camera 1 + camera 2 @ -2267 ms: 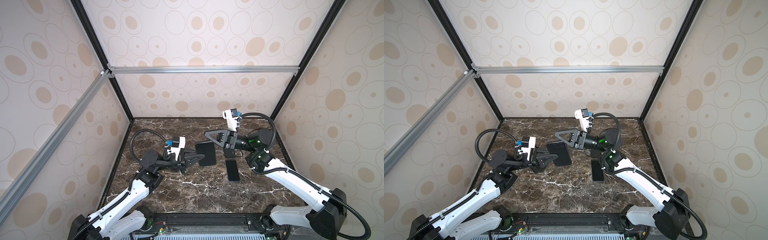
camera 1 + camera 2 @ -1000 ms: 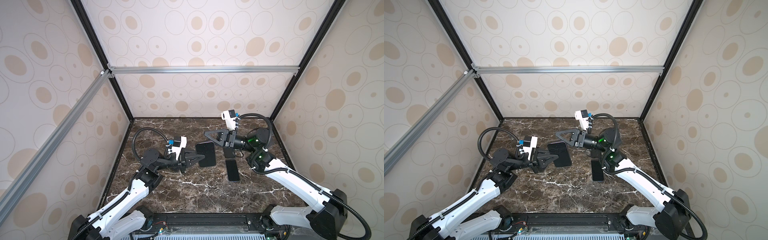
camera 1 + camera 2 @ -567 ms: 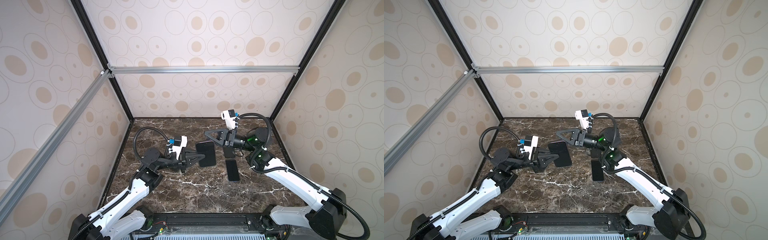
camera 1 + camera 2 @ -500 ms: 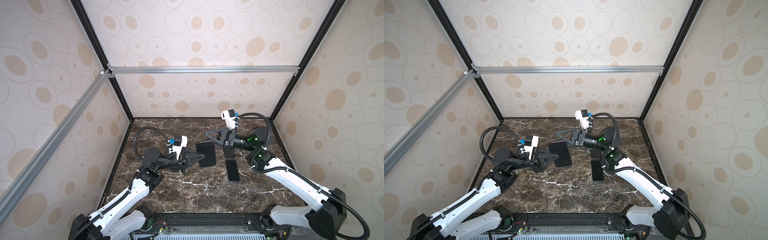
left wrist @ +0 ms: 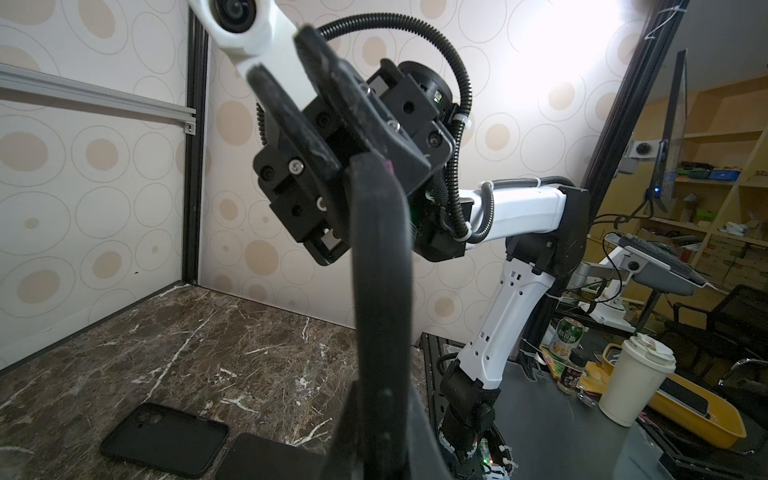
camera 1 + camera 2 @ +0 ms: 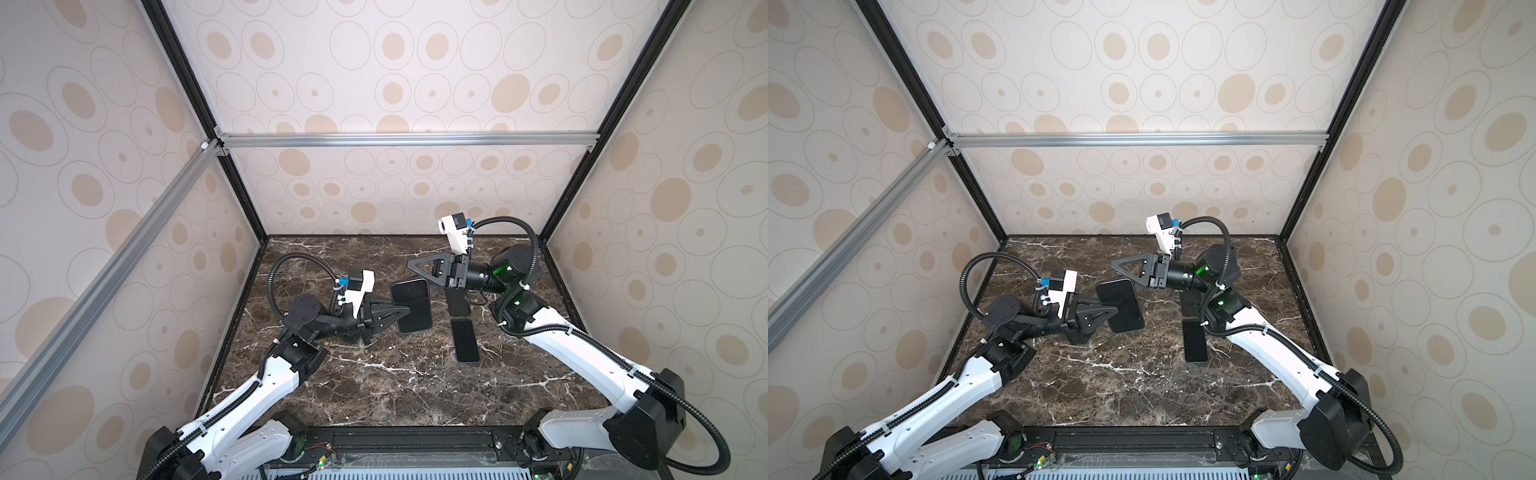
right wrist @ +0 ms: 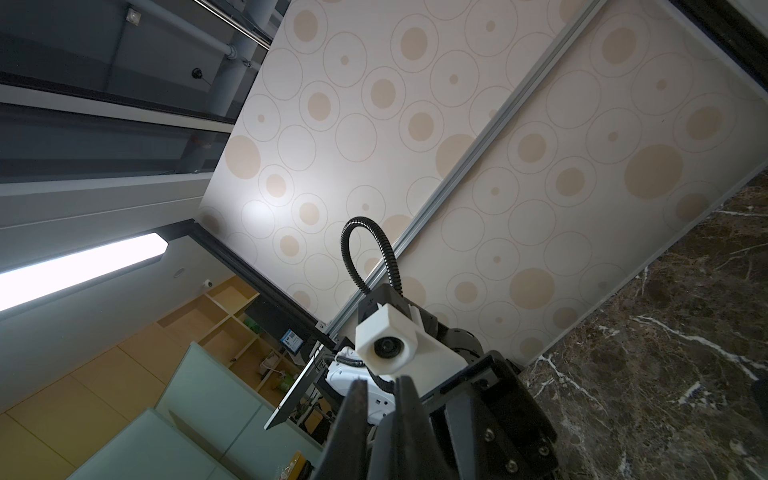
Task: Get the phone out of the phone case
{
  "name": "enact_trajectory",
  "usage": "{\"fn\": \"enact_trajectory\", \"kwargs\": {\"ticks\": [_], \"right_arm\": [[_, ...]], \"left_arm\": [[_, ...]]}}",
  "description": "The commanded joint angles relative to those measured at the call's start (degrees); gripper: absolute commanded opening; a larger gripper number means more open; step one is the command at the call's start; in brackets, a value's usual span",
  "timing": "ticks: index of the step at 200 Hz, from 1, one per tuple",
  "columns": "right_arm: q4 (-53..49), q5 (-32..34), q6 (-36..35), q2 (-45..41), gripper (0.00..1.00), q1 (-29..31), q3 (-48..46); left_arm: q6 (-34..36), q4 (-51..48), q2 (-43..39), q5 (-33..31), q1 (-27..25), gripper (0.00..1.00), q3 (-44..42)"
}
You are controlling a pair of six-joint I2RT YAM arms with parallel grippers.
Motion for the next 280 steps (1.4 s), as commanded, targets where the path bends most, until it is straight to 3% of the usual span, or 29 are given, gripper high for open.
{"fn": "enact_trajectory", "kwargs": {"ticks": [1, 36, 102, 150, 172, 206, 245, 280], "right_arm": [[-4.8, 0.32, -0.8, 5.01, 0.0, -0.02, -1.84], [-1.12, -0.53, 4.02, 6.48, 0.0, -0.04, -2.43], [-19.78, 3.36, -1.56, 3.94, 0.0, -0.22, -1.69], [-22.09, 4.96, 0.16, 3.4, 0.0, -0.16, -2.92], [-19.98, 4.9, 1.58, 3.74, 0.0, -0.11, -4.4], [-8.01, 1.92, 6.31, 6.05, 0.0, -0.27, -6.18], [-9.36, 2.02, 0.58, 3.45, 0.0, -1.07, -3.4], [-27.37, 11.7, -13.6, -4.05, 0.02, -4.42, -2.08]], "left_arm": [[2.59, 14.33, -1.58, 5.95, -2.92, 0.0, 6.73], [3.26, 13.27, -1.62, 6.09, -3.09, 0.0, 6.96], [4.28, 11.79, -2.26, 5.67, -3.06, 0.0, 7.35], [5.37, 10.58, -2.66, 5.05, -3.11, 0.0, 7.48], [5.49, 10.71, -2.57, 5.24, -3.09, 0.0, 7.45], [4.22, 12.39, -2.35, 5.23, -3.24, 0.0, 7.14], [5.77, 8.8, -3.39, 1.34, -3.18, 0.0, 6.6], [6.46, 5.77, -4.5, -4.94, -3.17, 0.0, 5.67]]}}
